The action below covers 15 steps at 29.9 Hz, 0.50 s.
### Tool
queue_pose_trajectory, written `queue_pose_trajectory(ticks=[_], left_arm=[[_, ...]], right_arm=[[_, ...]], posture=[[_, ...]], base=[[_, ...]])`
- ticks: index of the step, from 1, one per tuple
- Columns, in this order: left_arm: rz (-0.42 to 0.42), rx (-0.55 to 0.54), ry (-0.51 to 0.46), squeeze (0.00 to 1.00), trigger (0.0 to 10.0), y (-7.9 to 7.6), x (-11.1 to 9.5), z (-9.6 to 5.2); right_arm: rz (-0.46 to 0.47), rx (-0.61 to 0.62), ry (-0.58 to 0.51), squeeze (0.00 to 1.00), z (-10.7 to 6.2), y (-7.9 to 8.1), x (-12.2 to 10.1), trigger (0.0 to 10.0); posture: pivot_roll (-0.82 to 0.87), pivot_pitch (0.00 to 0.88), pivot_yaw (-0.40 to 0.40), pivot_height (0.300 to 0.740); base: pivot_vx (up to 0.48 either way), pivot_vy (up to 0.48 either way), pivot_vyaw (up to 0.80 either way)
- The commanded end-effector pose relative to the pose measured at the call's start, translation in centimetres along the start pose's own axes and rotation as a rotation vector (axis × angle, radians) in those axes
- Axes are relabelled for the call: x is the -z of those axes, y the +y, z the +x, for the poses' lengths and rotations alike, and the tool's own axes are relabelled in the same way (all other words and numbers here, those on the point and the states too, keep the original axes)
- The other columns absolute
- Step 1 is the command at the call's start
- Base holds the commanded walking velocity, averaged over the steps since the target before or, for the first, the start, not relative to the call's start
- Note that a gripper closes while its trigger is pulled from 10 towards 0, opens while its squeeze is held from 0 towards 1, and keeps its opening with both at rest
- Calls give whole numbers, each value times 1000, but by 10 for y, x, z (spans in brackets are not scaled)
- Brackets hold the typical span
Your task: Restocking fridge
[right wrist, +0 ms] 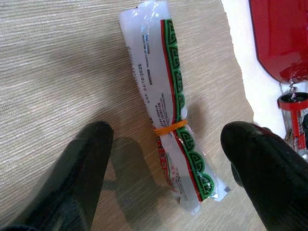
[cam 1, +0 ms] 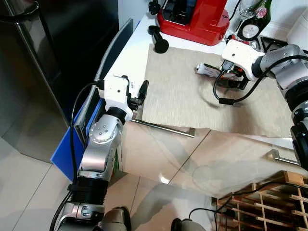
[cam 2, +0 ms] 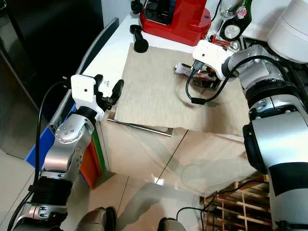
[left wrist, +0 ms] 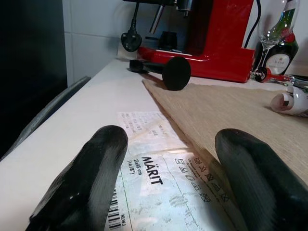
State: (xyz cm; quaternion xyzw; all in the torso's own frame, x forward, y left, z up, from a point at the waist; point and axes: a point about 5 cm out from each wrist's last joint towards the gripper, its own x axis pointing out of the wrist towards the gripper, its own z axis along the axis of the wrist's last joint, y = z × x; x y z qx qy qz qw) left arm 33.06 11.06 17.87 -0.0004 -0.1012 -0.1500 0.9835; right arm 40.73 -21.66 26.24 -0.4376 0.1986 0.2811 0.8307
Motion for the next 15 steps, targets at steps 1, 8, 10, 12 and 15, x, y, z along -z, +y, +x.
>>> queue_pose_trajectory(ticks=[1, 8, 10, 12, 15], left_arm=[[-2, 8, 12, 0, 10000, -4, 4, -1], [-20, 118, -7, 0, 10000, -16, 3, -11], [40, 170, -34, 0, 10000, -24, 3, -18], [52, 238, -89, 0, 10000, -35, 3, -27], [40, 283, -100, 0, 10000, -45, 6, -35]], right_arm=[[12, 6, 6, 0, -4, -5, -2, 10000], [33, 25, 10, 0, -3, -5, 0, 10000], [41, 33, 7, 0, -3, -5, 0, 10000], [47, 40, 8, 0, -2, -5, 0, 10000], [41, 36, 18, 0, -1, -4, 2, 10000]], posture=[[81, 109, -95, 740], [91, 120, -102, 740], [95, 123, -105, 740], [101, 130, -110, 740], [111, 142, -120, 740]], base=[[0, 0, 0], [0, 0, 0], [0, 0, 0], [0, 0, 0], [0, 0, 0]])
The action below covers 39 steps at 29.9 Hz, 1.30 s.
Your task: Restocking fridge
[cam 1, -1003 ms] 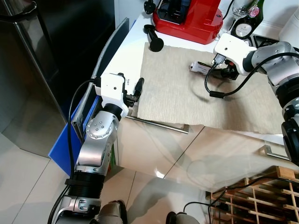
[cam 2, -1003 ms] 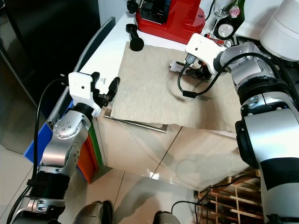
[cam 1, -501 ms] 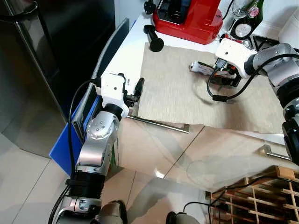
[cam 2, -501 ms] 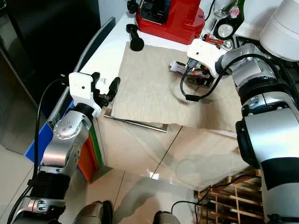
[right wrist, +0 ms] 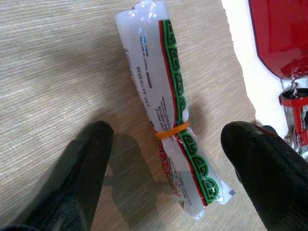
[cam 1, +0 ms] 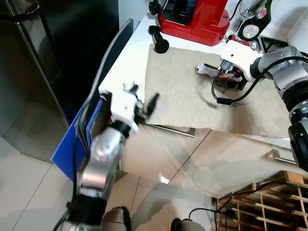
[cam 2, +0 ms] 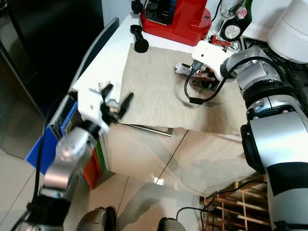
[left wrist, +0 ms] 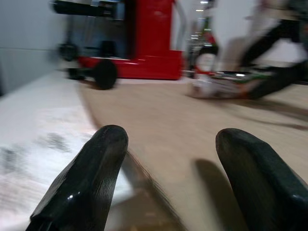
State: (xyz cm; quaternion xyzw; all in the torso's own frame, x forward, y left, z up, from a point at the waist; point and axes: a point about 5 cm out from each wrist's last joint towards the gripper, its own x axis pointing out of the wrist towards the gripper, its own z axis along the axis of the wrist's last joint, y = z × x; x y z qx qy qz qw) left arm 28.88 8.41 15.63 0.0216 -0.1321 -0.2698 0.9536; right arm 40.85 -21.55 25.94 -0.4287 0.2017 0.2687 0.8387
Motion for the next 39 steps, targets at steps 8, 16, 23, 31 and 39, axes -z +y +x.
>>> queue_pose_trajectory(ticks=[8, 16, 23, 31, 39], left_arm=[[-7, 141, -96, 0, 10000, -31, -10, -6], [7, 136, -133, 0, 10000, -32, -21, -5], [-57, 97, -100, 0, 10000, -28, -21, -9], [-75, 66, -65, 0, 10000, -23, -20, -9], [-74, 59, -49, 0, 10000, -21, -19, -6]], right_arm=[[0, 17, 33, 0, -3, -4, 3, 10000], [19, -26, 16, 0, 1, 3, 3, 0], [156, -112, 2, 0, 8, 15, 10, 0], [333, -150, -89, 0, 11, 21, 8, 0], [374, -201, -140, 0, 12, 24, 4, 0]], posture=[[127, 166, -147, 740], [143, 188, -153, 740], [160, 210, -148, 740], [154, 216, -147, 740], [137, 214, -144, 740]], base=[[0, 0, 0], [0, 0, 0], [0, 0, 0], [0, 0, 0], [0, 0, 0]])
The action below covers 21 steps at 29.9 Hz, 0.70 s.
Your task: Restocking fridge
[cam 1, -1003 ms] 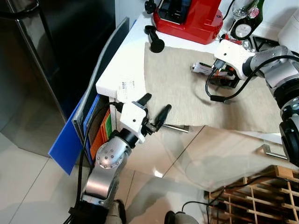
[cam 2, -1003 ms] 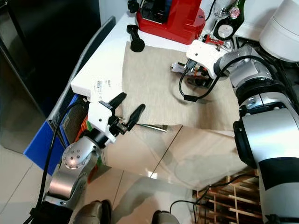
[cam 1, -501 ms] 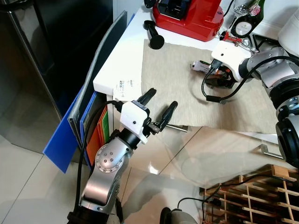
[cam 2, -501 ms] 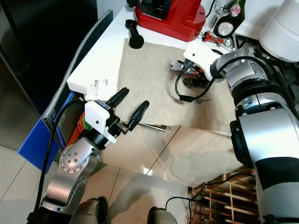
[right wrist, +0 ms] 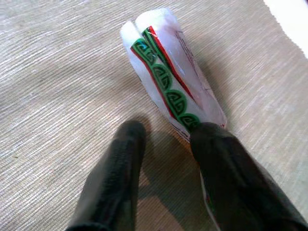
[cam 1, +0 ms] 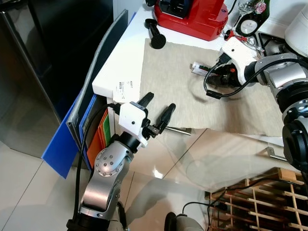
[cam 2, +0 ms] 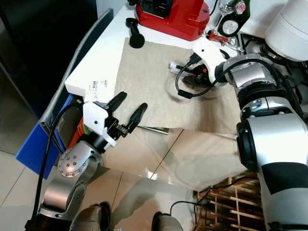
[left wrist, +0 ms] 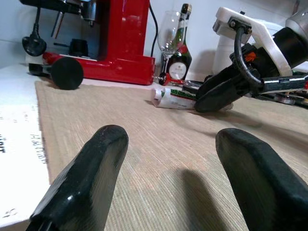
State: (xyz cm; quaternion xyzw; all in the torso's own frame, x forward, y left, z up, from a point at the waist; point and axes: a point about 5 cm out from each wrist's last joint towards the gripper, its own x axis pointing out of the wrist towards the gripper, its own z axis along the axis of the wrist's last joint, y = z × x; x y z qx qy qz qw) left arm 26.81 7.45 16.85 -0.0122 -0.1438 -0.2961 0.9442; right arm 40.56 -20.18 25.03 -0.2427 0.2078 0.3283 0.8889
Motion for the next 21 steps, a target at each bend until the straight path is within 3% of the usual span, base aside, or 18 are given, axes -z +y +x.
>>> queue_pose_trajectory(ticks=[1, 4, 9, 17, 21], left_arm=[[-10, 13, -4, 0, 10000, -4, -2, 3], [-11, 14, -3, 0, 10000, -4, -2, 4], [-13, 10, -4, 0, 10000, -4, -2, 6], [-20, 6, -2, 0, 10000, -3, -1, 8], [-6, 7, 4, 0, 10000, -1, -1, 9]], right_arm=[[49, -42, 16, 0, 4, 5, 13, 0], [78, -37, -36, 0, 3, 4, 8, 0], [178, 12, -305, 0, -9, -7, -27, 0], [212, 32, -497, 0, -26, -16, -50, 0], [188, 54, -497, 0, -26, -17, -50, 0]], posture=[[136, 215, -143, 740], [134, 213, -144, 740], [132, 210, -144, 740], [122, 197, -133, 740], [120, 190, -130, 740]], base=[[0, 0, 0], [0, 0, 0], [0, 0, 0], [0, 0, 0], [0, 0, 0]])
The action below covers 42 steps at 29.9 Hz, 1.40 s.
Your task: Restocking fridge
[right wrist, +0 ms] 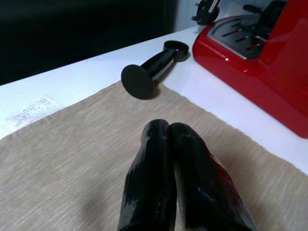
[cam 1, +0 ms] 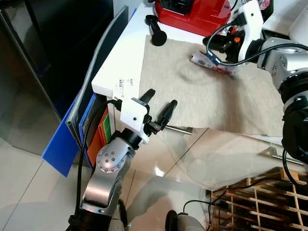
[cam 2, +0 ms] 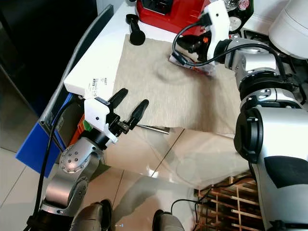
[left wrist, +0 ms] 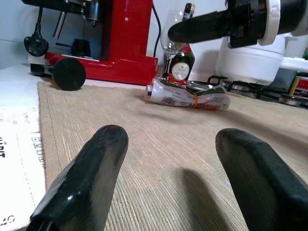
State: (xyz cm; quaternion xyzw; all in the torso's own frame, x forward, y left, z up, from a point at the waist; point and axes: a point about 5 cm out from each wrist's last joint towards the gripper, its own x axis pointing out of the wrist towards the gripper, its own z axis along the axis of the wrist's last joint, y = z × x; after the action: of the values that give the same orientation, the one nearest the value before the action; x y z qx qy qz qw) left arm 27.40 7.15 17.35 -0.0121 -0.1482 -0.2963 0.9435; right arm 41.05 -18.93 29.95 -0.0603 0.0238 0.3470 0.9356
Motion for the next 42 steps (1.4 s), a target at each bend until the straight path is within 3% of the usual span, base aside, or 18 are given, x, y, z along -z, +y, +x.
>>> queue_pose_trajectory(ticks=[1, 2, 3, 4, 5, 6, 7, 9, 11, 15, 16, 18, 19, 26, 33, 38, 40, 42], left_arm=[[0, 4, 16, 0, 10000, -2, 2, 2], [10, 3, 20, 0, 10000, -2, 2, 3], [20, 1, 23, 0, 10000, -1, 3, 4], [24, 2, 25, 0, 10000, -2, 3, 4], [31, 6, 28, 0, 10000, -3, 4, 4], [31, 6, 28, 0, 10000, -3, 4, 4], [35, 13, 32, 0, 10000, -4, 5, 4], [35, 19, 35, 0, 10000, -5, 5, 4], [33, 25, 40, 0, 10000, -8, 6, 4], [25, 9, 40, 0, 10000, -7, 6, 4], [23, 5, 41, 0, 10000, -7, 6, 4], [23, 3, 41, 0, 10000, -7, 6, 4], [22, 3, 42, 0, 10000, -7, 6, 3], [22, -3, 49, 0, 10000, -6, 7, 3], [6, -13, 59, 0, 10000, -6, 8, 3], [1, -21, 61, 0, 10000, -5, 8, 3], [-1, -24, 62, 0, 10000, -5, 8, 2], [-2, -25, 62, 0, 10000, -4, 8, 2]], right_arm=[[-68, 54, 14, 0, -5, -6, -4, 0], [-105, 72, 55, 0, -5, -7, 1, 784], [-136, 102, 103, 0, -5, -9, 7, 10000], [-178, 129, 153, 0, -7, -10, 12, 10000], [-273, 196, 247, 1000, -10, -16, 20, 10000], [-273, 196, 247, 1000, -10, -16, 20, 10000], [-402, 267, 352, 1000, -14, -21, 28, 10000], [-463, 295, 396, 1000, -16, -24, 31, 10000], [-595, 392, 437, 1000, -19, -30, 27, 10000], [-671, 510, 390, 1000, -17, -32, 17, 10000], [-681, 545, 357, 843, -16, -32, 13, 10000], [-684, 567, 335, 843, -16, -32, 11, 10000], [-683, 587, 322, 0, -15, -32, 10, 10000], [-635, 532, 386, 0, -12, -28, 35, 10000], [-474, 421, 436, 0, -12, -21, 61, 10000], [-373, 230, 511, 0, -12, -12, 76, 10000], [-381, 47, 588, 0, -15, -5, 86, 10000], [-394, -10, 606, 0, -16, -2, 87, 10000]], posture=[[120, 190, -127, 740], [118, 188, -126, 740], [117, 187, -125, 740], [117, 187, -125, 740], [116, 184, -124, 740], [116, 184, -124, 740], [116, 181, -125, 740], [117, 181, -126, 740], [117, 182, -130, 740], [119, 185, -128, 740], [120, 186, -127, 740], [120, 186, -127, 740], [120, 186, -127, 740], [126, 190, -126, 740], [124, 191, -135, 740], [124, 193, -139, 740], [121, 193, -137, 740], [121, 194, -136, 740]], base=[[0, 0, 0], [0, 0, 0], [0, 0, 0], [0, 0, 0], [0, 0, 0], [0, 0, 0], [0, 0, 0], [0, 0, 0], [0, 0, 0], [0, 0, 0], [0, 0, 0], [0, 0, 0], [0, 0, 0], [0, 0, 0], [0, 0, 0], [0, 0, 0], [0, 0, 0], [0, 0, 0]])
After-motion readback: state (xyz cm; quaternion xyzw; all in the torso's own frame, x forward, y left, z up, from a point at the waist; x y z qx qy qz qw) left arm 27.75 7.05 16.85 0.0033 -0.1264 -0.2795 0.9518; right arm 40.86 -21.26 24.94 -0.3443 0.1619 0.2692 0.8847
